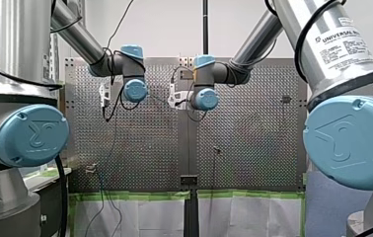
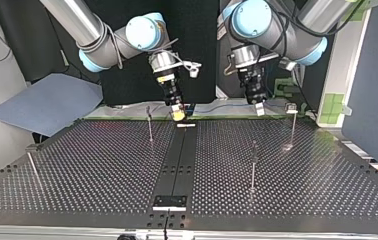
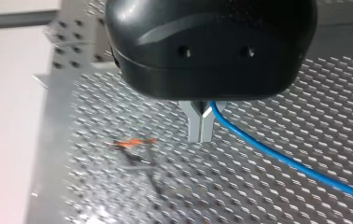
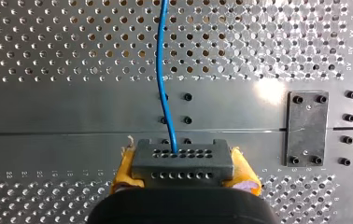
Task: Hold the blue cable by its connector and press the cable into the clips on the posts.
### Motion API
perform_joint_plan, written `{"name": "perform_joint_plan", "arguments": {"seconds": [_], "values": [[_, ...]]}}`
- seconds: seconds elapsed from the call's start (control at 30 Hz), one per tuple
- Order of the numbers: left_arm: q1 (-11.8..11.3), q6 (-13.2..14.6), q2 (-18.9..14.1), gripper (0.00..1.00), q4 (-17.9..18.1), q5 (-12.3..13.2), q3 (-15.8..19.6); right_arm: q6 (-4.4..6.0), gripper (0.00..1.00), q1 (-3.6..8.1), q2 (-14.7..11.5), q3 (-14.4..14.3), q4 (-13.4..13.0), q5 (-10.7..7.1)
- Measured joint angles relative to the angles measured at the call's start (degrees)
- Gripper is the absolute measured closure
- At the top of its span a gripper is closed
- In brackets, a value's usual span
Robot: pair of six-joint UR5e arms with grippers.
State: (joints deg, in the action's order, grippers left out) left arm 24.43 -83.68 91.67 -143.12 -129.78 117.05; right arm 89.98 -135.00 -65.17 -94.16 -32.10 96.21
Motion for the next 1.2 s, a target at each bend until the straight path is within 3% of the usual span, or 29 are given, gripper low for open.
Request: {"name": "perform_joint_plan", "arguments": {"seconds": [0.2,0.43,0.6,0.93,1.2], "values": [[-0.10,-0.91,-0.92,1.00,-2.95,1.50,-2.91,-0.27,1.00,0.14,0.00,0.53,0.48,-0.04],[-0.33,-2.96,-1.64,1.00,-6.31,1.48,-5.74,-0.93,1.00,0.19,-0.02,2.07,1.56,-0.56],[-1.28,-5.36,-2.66,1.00,-8.76,3.29,-6.18,-1.52,1.00,0.34,-0.02,3.03,2.61,-0.80],[-2.94,-10.13,-3.43,1.00,-13.55,7.74,-6.19,-1.70,1.00,0.90,-0.01,3.69,3.08,-1.42],[-3.32,-13.90,-6.77,1.00,-17.33,8.52,-6.20,-1.71,1.00,1.46,-0.01,4.55,3.22,-2.32]]}}
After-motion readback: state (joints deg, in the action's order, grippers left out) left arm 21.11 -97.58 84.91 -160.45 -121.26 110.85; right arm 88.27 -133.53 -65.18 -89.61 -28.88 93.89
